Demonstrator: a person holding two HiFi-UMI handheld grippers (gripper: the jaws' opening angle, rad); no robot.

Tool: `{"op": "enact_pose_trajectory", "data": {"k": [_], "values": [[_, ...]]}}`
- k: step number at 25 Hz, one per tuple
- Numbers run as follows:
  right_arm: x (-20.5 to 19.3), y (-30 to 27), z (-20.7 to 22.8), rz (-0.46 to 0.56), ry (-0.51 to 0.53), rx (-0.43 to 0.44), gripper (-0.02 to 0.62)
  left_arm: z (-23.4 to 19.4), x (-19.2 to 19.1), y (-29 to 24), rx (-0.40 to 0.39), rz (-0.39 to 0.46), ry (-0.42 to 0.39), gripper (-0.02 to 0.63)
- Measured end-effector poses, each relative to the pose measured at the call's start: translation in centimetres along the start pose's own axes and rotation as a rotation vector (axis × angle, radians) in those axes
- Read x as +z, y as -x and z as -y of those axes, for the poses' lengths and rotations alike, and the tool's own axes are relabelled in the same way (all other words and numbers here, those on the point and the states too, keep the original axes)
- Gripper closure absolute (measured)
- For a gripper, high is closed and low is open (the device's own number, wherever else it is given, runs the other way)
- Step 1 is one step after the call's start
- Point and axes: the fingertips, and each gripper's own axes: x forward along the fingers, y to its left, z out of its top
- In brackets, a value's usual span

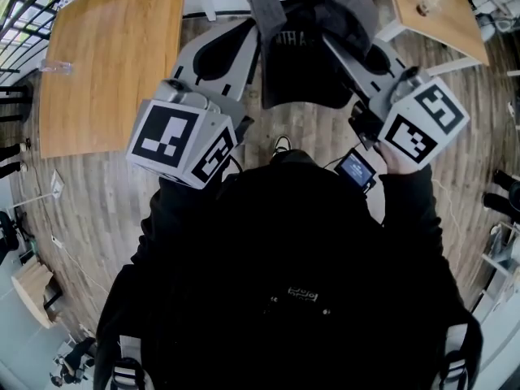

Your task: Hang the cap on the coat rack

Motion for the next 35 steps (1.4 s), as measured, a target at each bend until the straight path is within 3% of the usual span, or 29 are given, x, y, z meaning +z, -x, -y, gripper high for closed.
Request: {"op": "enact_pose_trajectory", "data": {"k": [9,18,35], "values": [[0.8,-0.6,5.1,0.006,-0.021,0.019,0.584,-0.6,0.1,-5.1,0.021,-0.013,-0.012,0.601],[1.6,-4.2,5.3,-0.004,-0.029,0.045,0.584,-4.3,0.8,-5.4,0.04,-0.02,-0.009,0.601],[4.1,-9.0,5.3,0.046,0.033,-0.034,0.584,-9.1,3.1,-6.1,-0.071,0.055,-0.049,0.601]]}}
